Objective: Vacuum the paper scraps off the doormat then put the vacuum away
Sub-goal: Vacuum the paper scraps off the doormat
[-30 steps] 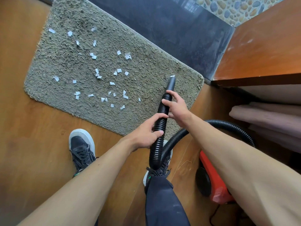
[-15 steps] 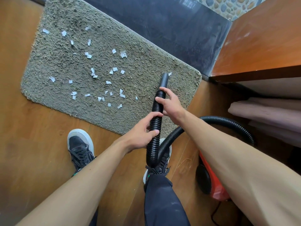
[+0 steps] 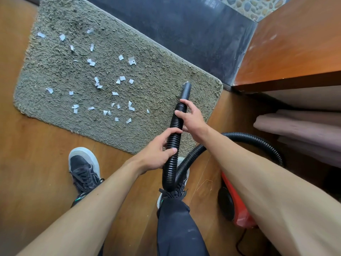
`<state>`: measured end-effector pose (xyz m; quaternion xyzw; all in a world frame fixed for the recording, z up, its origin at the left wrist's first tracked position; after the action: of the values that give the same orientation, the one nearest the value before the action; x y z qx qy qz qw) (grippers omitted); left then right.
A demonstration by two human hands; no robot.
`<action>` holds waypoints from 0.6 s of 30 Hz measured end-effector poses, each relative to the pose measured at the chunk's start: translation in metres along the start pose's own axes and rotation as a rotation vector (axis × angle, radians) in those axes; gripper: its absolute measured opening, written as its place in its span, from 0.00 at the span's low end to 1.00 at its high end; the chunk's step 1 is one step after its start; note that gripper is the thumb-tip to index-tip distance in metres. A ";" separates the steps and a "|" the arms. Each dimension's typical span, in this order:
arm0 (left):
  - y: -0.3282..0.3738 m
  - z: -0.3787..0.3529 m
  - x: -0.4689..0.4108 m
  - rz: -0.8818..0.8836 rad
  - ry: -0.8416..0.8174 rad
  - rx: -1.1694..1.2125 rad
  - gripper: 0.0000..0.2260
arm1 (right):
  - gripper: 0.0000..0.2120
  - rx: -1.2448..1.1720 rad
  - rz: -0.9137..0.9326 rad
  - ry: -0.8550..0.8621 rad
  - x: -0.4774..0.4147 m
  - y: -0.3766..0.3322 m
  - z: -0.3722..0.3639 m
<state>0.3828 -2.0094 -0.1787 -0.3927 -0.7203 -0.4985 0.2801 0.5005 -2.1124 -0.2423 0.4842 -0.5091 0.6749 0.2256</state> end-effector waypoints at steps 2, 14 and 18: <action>0.001 -0.002 -0.002 0.000 -0.001 -0.007 0.22 | 0.22 -0.003 0.001 0.000 -0.001 0.000 0.003; 0.002 0.001 -0.006 -0.011 0.017 -0.039 0.22 | 0.23 0.013 0.023 -0.017 -0.006 -0.002 0.002; -0.001 0.007 0.000 -0.016 0.042 -0.023 0.22 | 0.24 0.074 0.034 -0.055 -0.008 -0.008 -0.011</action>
<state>0.3819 -2.0027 -0.1814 -0.3794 -0.7116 -0.5172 0.2866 0.5056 -2.0982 -0.2458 0.5018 -0.4981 0.6833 0.1821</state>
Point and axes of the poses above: each hand's wrist, its own x-axis away from the middle knuckle, its own z-axis out of the back of the hand, y = z × x, the point moved 2 cm from there along -x, towards the middle knuckle, and after that the axes turned 1 degree about -y, right-handed, at the moved point
